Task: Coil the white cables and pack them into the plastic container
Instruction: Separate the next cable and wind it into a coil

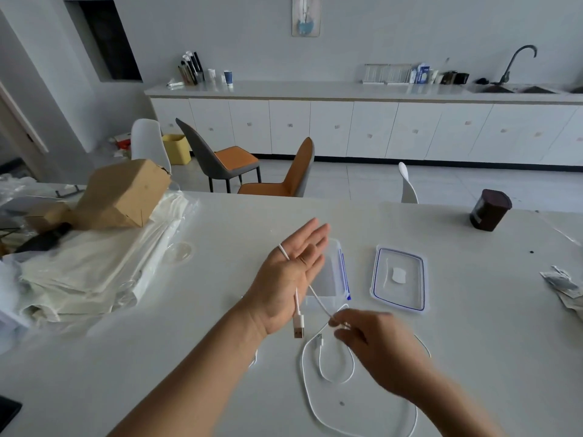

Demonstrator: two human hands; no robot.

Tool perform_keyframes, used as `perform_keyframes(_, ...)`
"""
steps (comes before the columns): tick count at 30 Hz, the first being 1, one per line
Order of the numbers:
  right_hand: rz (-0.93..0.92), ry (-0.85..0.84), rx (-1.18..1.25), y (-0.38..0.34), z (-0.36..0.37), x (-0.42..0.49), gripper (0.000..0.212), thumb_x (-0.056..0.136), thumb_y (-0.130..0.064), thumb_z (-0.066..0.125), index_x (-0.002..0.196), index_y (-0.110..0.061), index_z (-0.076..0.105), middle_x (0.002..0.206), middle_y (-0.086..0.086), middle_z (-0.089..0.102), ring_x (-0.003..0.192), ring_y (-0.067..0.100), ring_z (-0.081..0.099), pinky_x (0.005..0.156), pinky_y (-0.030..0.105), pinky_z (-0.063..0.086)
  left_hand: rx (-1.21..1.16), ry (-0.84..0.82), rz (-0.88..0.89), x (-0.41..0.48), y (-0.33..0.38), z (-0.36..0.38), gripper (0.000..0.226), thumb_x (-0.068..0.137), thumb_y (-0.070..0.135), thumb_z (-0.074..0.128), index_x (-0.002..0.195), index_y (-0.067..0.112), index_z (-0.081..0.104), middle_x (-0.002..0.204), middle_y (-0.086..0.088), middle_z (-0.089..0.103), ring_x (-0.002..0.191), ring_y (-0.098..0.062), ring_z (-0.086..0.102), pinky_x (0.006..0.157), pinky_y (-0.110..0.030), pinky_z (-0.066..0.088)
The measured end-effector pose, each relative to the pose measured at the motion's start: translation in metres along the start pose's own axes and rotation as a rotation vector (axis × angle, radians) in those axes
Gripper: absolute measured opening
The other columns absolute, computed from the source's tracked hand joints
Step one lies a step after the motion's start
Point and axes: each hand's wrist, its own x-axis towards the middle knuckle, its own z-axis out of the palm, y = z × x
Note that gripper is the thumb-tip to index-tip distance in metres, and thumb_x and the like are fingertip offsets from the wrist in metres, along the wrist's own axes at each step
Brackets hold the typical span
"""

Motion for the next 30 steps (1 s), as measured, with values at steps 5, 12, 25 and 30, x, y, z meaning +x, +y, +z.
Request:
perform_keyframes(5,-0.243,-0.153,-0.337,-0.028,-0.041,-0.012,0.024,0.096,-0.048,0.044,0.107,-0.033,0.059,0.097,-0.007,0.069,0.089,0.019,0.064,0.073,0.036,0.051,0.450,-0.063,-0.027,-0.003,-0.015,0.006,0.065,0.090,0.054,0.053,0.145,0.020,0.044,0.143,0.001,0.055,0.132,-0.003,0.050,0.117,-0.037,0.036)
perform_keyframes(12,-0.321,0.198,0.003,-0.031,-0.089,0.041,0.015,0.076,-0.033,0.080,0.071,-0.022,0.070,0.061,-0.007,0.062,0.053,0.008,0.055,0.051,0.029,0.048,0.182,-0.511,-0.457,-0.023,-0.018,0.015,0.104,0.077,0.080,0.006,0.121,0.005,0.063,0.102,-0.021,0.075,0.065,-0.025,0.074,0.037,-0.020,0.042)
perform_keyframes(25,-0.004,-0.111,-0.018,-0.025,0.017,-0.013,0.019,0.097,-0.047,0.048,0.105,-0.034,0.059,0.092,-0.010,0.070,0.083,0.014,0.064,0.073,0.032,0.048,-0.366,-0.078,-0.179,-0.018,0.022,0.005,0.054,0.099,0.037,0.037,0.134,-0.002,0.052,0.129,-0.025,0.063,0.117,-0.035,0.065,0.094,-0.040,0.056)
perform_keyframes(30,-0.261,0.035,-0.389,-0.035,-0.049,-0.005,0.031,0.090,-0.054,0.044,0.085,-0.028,0.061,0.077,-0.008,0.064,0.068,0.018,0.062,0.054,0.035,0.049,-0.167,-0.103,-0.298,-0.024,0.011,0.000,0.058,0.097,0.035,0.039,0.139,-0.004,0.047,0.133,-0.027,0.059,0.126,-0.038,0.057,0.109,-0.050,0.043)
